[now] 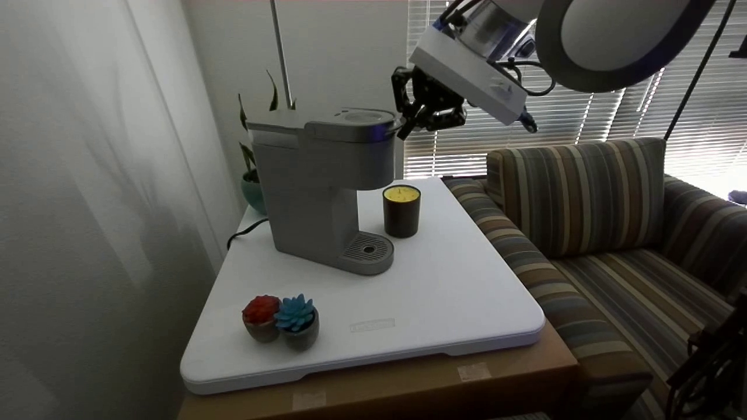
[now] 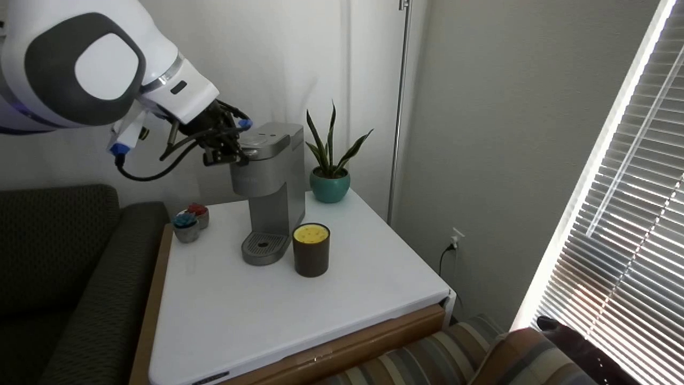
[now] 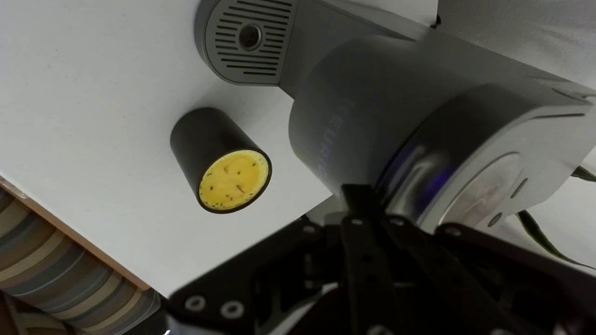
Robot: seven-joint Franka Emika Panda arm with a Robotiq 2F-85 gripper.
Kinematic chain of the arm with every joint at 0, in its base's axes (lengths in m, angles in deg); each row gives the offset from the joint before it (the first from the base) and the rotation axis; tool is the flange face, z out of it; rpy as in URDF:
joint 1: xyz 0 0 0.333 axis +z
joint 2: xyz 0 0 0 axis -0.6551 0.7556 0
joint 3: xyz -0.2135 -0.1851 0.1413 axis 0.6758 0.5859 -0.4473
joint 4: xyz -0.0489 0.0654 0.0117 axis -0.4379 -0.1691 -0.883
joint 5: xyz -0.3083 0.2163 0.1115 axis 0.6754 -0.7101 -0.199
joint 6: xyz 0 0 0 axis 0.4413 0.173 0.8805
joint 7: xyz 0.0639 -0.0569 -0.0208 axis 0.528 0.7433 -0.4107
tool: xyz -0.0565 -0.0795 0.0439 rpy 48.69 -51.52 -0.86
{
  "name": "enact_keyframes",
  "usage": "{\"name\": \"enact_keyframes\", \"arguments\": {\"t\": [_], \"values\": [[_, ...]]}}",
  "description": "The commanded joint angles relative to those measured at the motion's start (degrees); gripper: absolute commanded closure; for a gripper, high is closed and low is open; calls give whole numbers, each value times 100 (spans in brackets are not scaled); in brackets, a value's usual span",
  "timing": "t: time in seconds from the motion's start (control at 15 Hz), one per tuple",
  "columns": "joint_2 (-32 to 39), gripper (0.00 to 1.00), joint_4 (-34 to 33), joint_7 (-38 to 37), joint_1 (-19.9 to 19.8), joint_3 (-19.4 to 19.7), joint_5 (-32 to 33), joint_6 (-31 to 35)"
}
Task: Open the compartment of the coffee machine.
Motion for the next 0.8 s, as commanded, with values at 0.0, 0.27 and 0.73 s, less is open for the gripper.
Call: {"name": "enact_keyframes", "arguments": {"t": [0.0, 0.27, 0.73], "values": [[-106, 100, -41, -34, 349, 434, 71, 83], [-196, 100, -172, -13, 951, 1079, 175, 79], [-222, 100, -210, -18, 1360, 1403, 95, 165]]}}
